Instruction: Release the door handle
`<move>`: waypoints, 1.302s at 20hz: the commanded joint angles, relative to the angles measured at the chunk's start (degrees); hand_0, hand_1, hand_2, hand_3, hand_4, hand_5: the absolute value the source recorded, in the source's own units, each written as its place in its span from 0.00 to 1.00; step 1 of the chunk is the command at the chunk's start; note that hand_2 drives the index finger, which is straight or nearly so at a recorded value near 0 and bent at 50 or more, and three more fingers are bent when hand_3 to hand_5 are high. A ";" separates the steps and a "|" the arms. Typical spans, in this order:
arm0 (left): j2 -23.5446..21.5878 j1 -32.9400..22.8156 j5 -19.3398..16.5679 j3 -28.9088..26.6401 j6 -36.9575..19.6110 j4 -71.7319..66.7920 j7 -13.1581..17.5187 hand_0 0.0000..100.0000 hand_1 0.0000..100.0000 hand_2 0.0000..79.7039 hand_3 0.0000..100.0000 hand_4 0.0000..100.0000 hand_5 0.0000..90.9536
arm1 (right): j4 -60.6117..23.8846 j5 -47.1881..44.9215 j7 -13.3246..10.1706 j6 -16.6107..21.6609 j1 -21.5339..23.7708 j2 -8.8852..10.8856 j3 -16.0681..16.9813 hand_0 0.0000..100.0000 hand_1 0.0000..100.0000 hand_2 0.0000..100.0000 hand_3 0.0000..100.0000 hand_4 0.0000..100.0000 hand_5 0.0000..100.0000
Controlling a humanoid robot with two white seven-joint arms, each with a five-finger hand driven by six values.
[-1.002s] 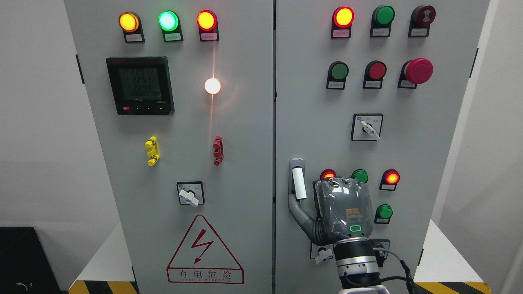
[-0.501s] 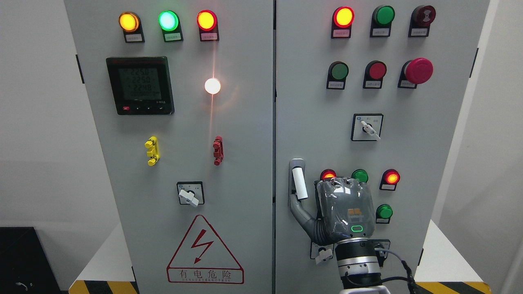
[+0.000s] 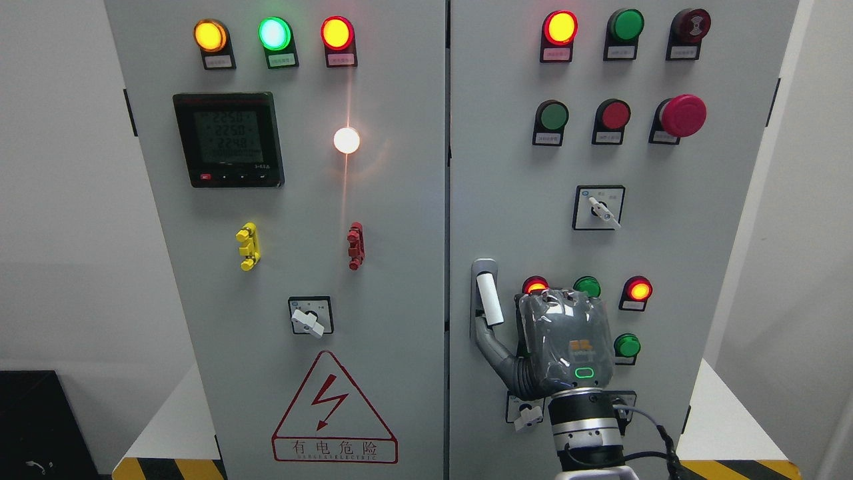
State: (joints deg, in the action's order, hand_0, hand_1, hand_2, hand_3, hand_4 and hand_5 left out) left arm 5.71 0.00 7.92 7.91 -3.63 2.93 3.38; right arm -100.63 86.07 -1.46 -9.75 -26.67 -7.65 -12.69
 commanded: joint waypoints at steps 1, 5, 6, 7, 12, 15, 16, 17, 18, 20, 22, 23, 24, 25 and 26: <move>0.00 -1.05 -0.01 0.00 0.03 0.06 0.05 0.12 0.56 0.00 0.00 0.00 0.00 | -0.10 -0.02 -0.04 0.00 -0.05 0.01 0.65 0.45 0.29 0.94 1.00 0.94 0.95; 0.00 -1.06 0.08 0.00 0.03 -0.03 0.05 0.12 0.56 0.00 0.00 0.00 0.00 | -0.18 -0.11 -0.04 0.00 -0.05 0.01 0.74 0.46 0.28 0.94 1.00 0.94 0.95; 0.00 -1.05 -0.01 0.00 0.03 0.06 0.05 0.12 0.56 0.00 0.00 0.00 0.00 | -0.18 -0.11 -0.12 0.00 -0.05 0.01 0.74 0.46 0.28 0.94 1.00 0.94 0.95; 0.00 -1.05 -0.01 0.00 0.03 -0.03 0.05 0.12 0.56 0.00 0.00 0.00 0.00 | -0.18 -0.11 -0.12 0.00 -0.05 0.01 0.74 0.46 0.28 0.94 1.00 0.94 0.95; 0.00 -1.05 -0.01 0.00 0.03 0.06 0.05 0.12 0.56 0.00 0.00 0.00 0.00 | -0.18 -0.11 -0.12 0.00 -0.05 -0.08 0.83 0.47 0.28 0.95 1.00 0.94 0.95; 0.00 -1.05 -0.01 0.00 0.03 0.06 0.05 0.12 0.56 0.00 0.00 0.00 0.00 | -0.18 -0.11 -0.12 0.00 -0.05 -0.08 0.83 0.47 0.28 0.94 1.00 0.94 0.95; 0.00 -1.05 -0.01 0.00 0.03 0.06 0.05 0.12 0.56 0.00 0.00 0.00 0.00 | -0.18 -0.11 -0.12 0.00 -0.05 -0.08 0.83 0.47 0.28 0.95 1.00 0.94 0.95; 0.00 -1.05 -0.01 0.00 0.03 0.06 0.05 0.12 0.56 0.00 0.00 0.00 0.00 | -0.18 -0.11 -0.12 0.00 -0.05 -0.08 1.17 0.47 0.28 0.95 1.00 0.94 0.95; 0.00 -1.05 -0.01 0.00 0.03 -0.03 0.05 0.12 0.56 0.00 0.00 0.00 0.00 | -0.27 -0.20 -0.21 0.00 0.04 -0.08 1.61 0.47 0.28 0.95 1.00 0.94 0.95; 0.00 -1.05 -0.01 0.00 0.03 0.06 0.05 0.12 0.56 0.00 0.00 0.00 0.00 | -0.27 -0.20 -0.21 0.00 0.04 0.01 1.79 0.47 0.28 0.94 1.00 0.94 0.95; 0.00 -1.05 -0.01 0.00 0.03 0.06 0.05 0.12 0.56 0.00 0.00 0.00 0.00 | -0.27 -0.20 -0.21 0.00 0.04 -0.08 1.79 0.47 0.28 0.95 1.00 0.94 0.95; 0.00 -1.05 -0.01 0.00 0.03 0.06 0.05 0.12 0.56 0.00 0.00 0.00 0.00 | -0.27 -0.20 -0.21 0.00 0.04 0.01 1.79 0.47 0.28 0.95 1.00 0.94 0.95; 0.00 -1.05 -0.01 0.00 0.03 0.06 0.05 0.12 0.56 0.00 0.00 0.00 0.00 | -0.27 -0.20 -0.21 0.00 0.04 0.01 1.79 0.47 0.28 0.94 1.00 0.94 0.95; 0.00 -1.05 -0.01 0.00 0.03 0.06 0.05 0.12 0.56 0.00 0.00 0.00 0.00 | -0.27 -0.20 -0.21 0.00 0.04 -0.08 1.79 0.47 0.28 0.95 1.00 0.94 0.95; 0.00 -1.05 -0.01 0.00 0.03 0.06 0.05 0.12 0.56 0.00 0.00 0.00 0.00 | -0.27 -0.20 -0.21 0.00 0.13 -0.08 1.79 0.47 0.28 0.94 1.00 0.94 0.95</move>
State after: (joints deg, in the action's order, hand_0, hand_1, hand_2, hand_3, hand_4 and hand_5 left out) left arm 5.71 0.00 7.91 7.91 -3.63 2.96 3.38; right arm -100.86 85.89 -1.88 -9.87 -26.69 -7.70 -11.41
